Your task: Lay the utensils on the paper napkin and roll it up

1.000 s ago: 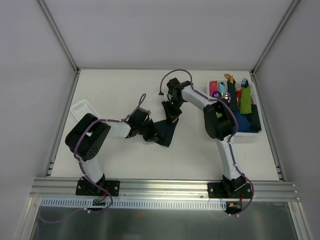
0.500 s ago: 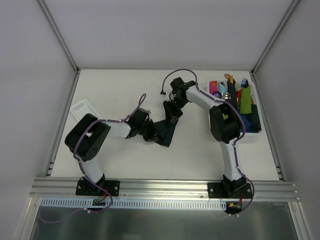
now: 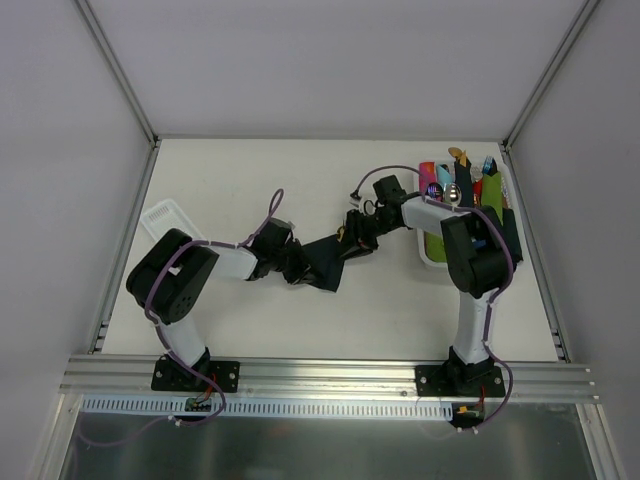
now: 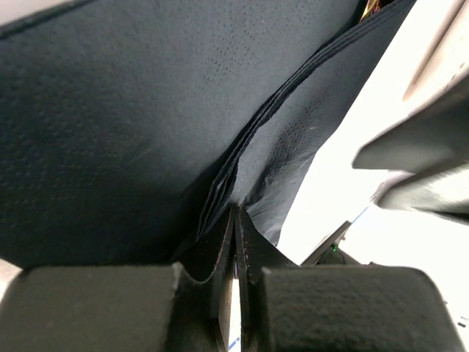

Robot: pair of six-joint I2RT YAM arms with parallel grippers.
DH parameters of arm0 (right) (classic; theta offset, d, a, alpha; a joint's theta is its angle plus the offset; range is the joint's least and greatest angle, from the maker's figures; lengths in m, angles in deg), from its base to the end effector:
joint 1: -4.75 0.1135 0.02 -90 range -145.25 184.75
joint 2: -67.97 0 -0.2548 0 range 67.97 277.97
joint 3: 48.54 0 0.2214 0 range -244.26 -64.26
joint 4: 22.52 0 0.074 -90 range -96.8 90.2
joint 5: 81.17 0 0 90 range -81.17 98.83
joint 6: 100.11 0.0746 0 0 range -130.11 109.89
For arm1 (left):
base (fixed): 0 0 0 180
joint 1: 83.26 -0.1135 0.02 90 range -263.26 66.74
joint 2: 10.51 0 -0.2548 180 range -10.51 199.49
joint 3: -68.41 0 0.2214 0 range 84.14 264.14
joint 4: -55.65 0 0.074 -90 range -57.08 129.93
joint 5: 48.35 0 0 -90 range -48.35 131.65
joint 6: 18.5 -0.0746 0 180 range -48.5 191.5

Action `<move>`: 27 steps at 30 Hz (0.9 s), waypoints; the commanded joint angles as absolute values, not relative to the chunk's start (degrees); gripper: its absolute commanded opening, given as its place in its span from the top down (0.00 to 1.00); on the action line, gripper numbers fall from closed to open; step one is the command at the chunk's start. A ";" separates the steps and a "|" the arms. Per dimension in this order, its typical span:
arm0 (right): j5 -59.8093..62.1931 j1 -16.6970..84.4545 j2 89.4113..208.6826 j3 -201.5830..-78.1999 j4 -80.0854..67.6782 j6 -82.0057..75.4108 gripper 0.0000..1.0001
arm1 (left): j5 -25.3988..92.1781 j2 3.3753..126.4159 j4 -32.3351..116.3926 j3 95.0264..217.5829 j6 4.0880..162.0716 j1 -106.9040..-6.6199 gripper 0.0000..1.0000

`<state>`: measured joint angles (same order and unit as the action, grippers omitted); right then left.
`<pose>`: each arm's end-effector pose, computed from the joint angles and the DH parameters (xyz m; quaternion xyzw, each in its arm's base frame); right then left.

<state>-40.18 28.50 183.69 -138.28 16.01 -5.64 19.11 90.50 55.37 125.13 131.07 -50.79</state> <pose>0.3274 0.2056 0.1351 -0.2388 0.8597 0.4413 0.0961 0.2622 -0.2007 0.1087 -0.1386 0.8972 -0.3977 0.1333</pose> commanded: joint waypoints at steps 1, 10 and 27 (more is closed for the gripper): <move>-43.73 29.01 178.62 -137.03 2.98 3.68 0.66 | 33.12 93.47 43.53 120.09 128.89 -53.99 1.00; -41.79 29.80 183.28 -138.88 -3.80 14.57 0.66 | 33.57 91.18 43.35 117.27 127.14 -58.30 1.00; -40.83 32.44 192.50 -140.63 -14.46 24.88 0.81 | 32.95 90.65 43.27 116.65 123.80 -60.32 1.00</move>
